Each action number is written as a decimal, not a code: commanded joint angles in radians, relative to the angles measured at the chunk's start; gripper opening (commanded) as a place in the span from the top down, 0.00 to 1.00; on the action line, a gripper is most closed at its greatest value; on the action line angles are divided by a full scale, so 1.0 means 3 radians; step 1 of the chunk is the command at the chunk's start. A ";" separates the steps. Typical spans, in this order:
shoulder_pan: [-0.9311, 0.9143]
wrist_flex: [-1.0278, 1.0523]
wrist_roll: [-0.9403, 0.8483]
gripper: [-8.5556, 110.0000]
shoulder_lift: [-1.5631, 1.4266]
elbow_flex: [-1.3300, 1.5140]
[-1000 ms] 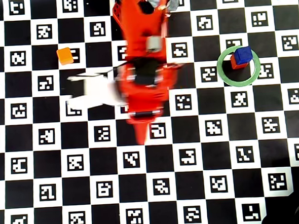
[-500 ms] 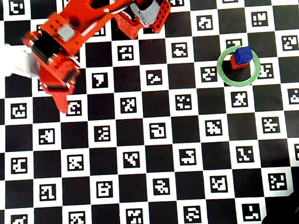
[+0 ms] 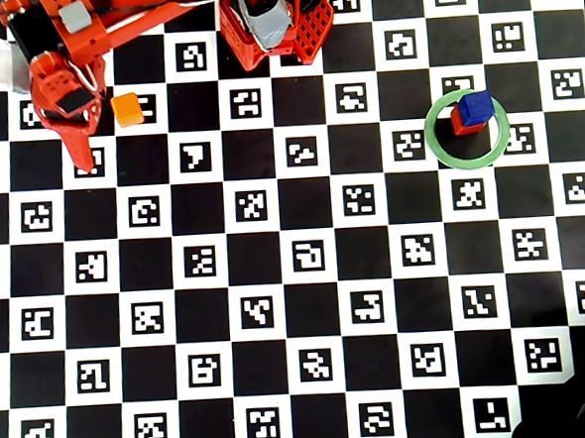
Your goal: Grab the red cube then put it in the green circle then put the blue cube on top and finally the orange cube on top
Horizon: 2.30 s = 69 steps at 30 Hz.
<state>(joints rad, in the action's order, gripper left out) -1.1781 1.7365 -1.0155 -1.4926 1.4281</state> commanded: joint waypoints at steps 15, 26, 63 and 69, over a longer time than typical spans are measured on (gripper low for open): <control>-0.0179 -0.0660 -0.0465 0.55 -0.0552 0.0915; -0.0378 -0.1197 -0.0747 0.54 -0.0562 0.1319; -0.0404 -0.2224 -0.1166 0.54 -0.0598 0.2163; -0.0337 -0.2224 -0.1329 0.54 -0.0649 0.2132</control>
<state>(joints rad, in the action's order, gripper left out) -1.2977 1.0815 -1.3959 -1.5647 2.0908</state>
